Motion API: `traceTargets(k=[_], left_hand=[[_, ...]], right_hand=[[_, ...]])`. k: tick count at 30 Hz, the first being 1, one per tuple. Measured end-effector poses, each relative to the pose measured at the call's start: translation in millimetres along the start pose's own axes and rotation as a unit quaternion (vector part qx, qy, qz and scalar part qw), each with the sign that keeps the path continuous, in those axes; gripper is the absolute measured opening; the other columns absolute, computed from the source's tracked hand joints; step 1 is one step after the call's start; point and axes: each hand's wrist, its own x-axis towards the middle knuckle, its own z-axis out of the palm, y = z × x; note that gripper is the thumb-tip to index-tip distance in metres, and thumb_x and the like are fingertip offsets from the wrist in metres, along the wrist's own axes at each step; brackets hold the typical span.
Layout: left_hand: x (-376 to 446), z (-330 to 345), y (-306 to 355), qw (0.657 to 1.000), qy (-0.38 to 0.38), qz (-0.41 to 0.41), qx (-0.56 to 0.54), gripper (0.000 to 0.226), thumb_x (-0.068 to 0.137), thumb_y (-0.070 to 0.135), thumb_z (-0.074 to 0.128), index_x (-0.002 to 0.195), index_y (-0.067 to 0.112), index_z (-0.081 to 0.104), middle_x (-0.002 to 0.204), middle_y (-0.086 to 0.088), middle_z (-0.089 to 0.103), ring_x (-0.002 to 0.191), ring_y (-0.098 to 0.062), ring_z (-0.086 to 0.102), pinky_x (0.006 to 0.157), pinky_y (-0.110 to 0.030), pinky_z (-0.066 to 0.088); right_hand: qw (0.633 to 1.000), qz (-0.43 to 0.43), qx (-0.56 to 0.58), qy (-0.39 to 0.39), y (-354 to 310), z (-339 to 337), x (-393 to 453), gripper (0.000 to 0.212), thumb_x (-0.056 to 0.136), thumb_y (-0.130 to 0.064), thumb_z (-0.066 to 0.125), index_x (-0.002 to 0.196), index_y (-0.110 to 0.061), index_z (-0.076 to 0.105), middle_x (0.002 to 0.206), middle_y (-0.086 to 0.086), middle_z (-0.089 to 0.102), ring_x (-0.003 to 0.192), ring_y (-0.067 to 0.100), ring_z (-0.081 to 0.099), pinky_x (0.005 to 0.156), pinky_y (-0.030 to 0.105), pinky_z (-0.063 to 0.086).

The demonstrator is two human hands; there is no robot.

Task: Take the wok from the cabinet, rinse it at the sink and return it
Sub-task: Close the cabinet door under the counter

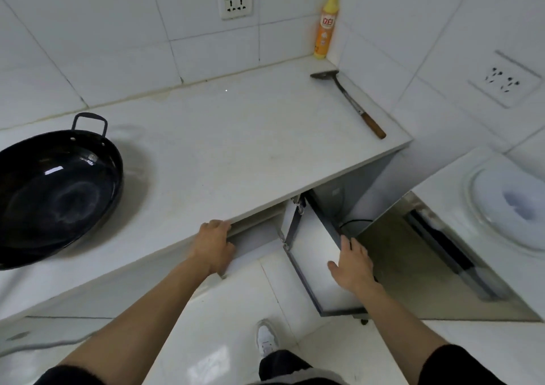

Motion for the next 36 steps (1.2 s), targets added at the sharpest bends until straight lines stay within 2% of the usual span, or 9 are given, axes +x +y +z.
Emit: traceTargets(k=[5, 9, 16, 21, 24, 28, 31, 33, 36], left_hand=[[0.0, 14.1, 3.2, 0.999, -0.021, 0.029, 0.039, 0.042, 0.087, 0.021, 0.052, 0.128, 0.014, 0.05, 0.129, -0.007, 0.052, 0.112, -0.025, 0.048, 0.096, -0.037, 0.046], [-6.2, 22.1, -10.7, 0.998, -0.033, 0.038, 0.047, 0.044, 0.087, 0.025, 0.055, 0.131, 0.017, 0.049, 0.135, -0.004, 0.049, 0.12, -0.023, 0.044, 0.101, -0.037, 0.043], [-6.5, 8.8, -54.3, 0.996, -0.035, 0.056, 0.059, 0.046, 0.088, 0.026, 0.055, 0.133, 0.017, 0.047, 0.138, -0.004, 0.048, 0.121, -0.024, 0.042, 0.102, -0.036, 0.041], [-14.2, -1.0, -90.8, 0.996, -0.028, 0.054, 0.071, 0.052, 0.089, 0.024, 0.055, 0.138, 0.016, 0.04, 0.146, -0.006, 0.039, 0.13, -0.027, 0.036, 0.107, -0.039, 0.037], [-19.8, -4.4, -113.6, 0.996, -0.018, 0.041, 0.078, 0.056, 0.089, 0.023, 0.053, 0.141, 0.014, 0.036, 0.152, -0.007, 0.031, 0.135, -0.028, 0.03, 0.109, -0.039, 0.034], [-30.6, -7.9, -136.5, 0.997, -0.003, 0.01, 0.082, 0.055, 0.087, 0.023, 0.053, 0.138, 0.014, 0.038, 0.15, -0.008, 0.032, 0.134, -0.03, 0.03, 0.106, -0.039, 0.035], [-36.9, -8.8, -148.8, 0.997, 0.006, 0.0, 0.077, 0.052, 0.085, 0.022, 0.053, 0.135, 0.013, 0.041, 0.146, -0.007, 0.036, 0.13, -0.03, 0.034, 0.103, -0.04, 0.037], [-40.8, -9.0, -156.2, 0.997, 0.004, -0.003, 0.072, 0.053, 0.085, 0.022, 0.053, 0.136, 0.014, 0.04, 0.146, -0.006, 0.035, 0.129, -0.029, 0.034, 0.102, -0.039, 0.037], [-45.9, -9.2, -165.2, 0.997, 0.001, -0.008, 0.074, 0.053, 0.086, 0.022, 0.051, 0.136, 0.015, 0.039, 0.147, -0.005, 0.033, 0.13, -0.027, 0.032, 0.103, -0.038, 0.035]], right_hand=[[0.999, 0.032, 0.013, -0.012, 18.9, 8.1, -4.6, 0.068, 0.092, -0.042, 0.057, 0.146, -0.011, 0.028, 0.154, 0.012, 0.027, 0.139, 0.031, 0.029, 0.112, 0.048, 0.033], [0.994, 0.072, 0.084, -0.012, 18.3, 10.4, -6.6, 0.082, 0.091, -0.042, 0.06, 0.152, -0.011, 0.014, 0.157, 0.015, 0.018, 0.143, 0.035, 0.019, 0.115, 0.049, 0.029], [0.99, 0.109, 0.071, -0.055, 0.9, 13.7, -9.8, 0.087, 0.089, -0.046, 0.06, 0.152, -0.008, 0.013, 0.156, 0.019, 0.016, 0.143, 0.037, 0.02, 0.115, 0.047, 0.027], [0.985, 0.117, 0.112, -0.057, -32.7, 28.7, -28.5, 0.086, 0.088, -0.046, 0.062, 0.151, -0.008, 0.018, 0.156, 0.018, 0.022, 0.141, 0.036, 0.029, 0.113, 0.046, 0.032], [0.973, 0.126, 0.191, -0.039, -58.5, 45.0, -39.5, 0.08, 0.087, -0.042, 0.065, 0.15, -0.012, 0.025, 0.15, 0.015, 0.035, 0.132, 0.034, 0.042, 0.108, 0.047, 0.039], [0.898, 0.162, 0.409, -0.029, -100.1, 71.0, -55.1, 0.066, 0.09, -0.029, 0.066, 0.145, -0.017, 0.032, 0.127, 0.002, 0.051, 0.109, 0.025, 0.055, 0.094, 0.041, 0.048], [0.836, 0.217, 0.503, -0.023, -131.2, 91.5, -57.0, 0.04, 0.091, -0.026, 0.065, 0.124, -0.009, 0.051, 0.1, 0.012, 0.062, 0.09, 0.03, 0.062, 0.089, 0.053, 0.054], [0.781, 0.242, 0.572, -0.071, -149.9, 98.3, -55.6, 0.03, 0.093, -0.026, 0.062, 0.116, -0.007, 0.059, 0.103, 0.015, 0.066, 0.096, 0.029, 0.064, 0.087, 0.053, 0.056], [0.702, 0.24, 0.656, -0.137, -176.2, 102.1, -49.6, 0.029, 0.094, -0.031, 0.062, 0.112, -0.009, 0.064, 0.112, 0.015, 0.068, 0.108, 0.028, 0.063, 0.088, 0.049, 0.056]])
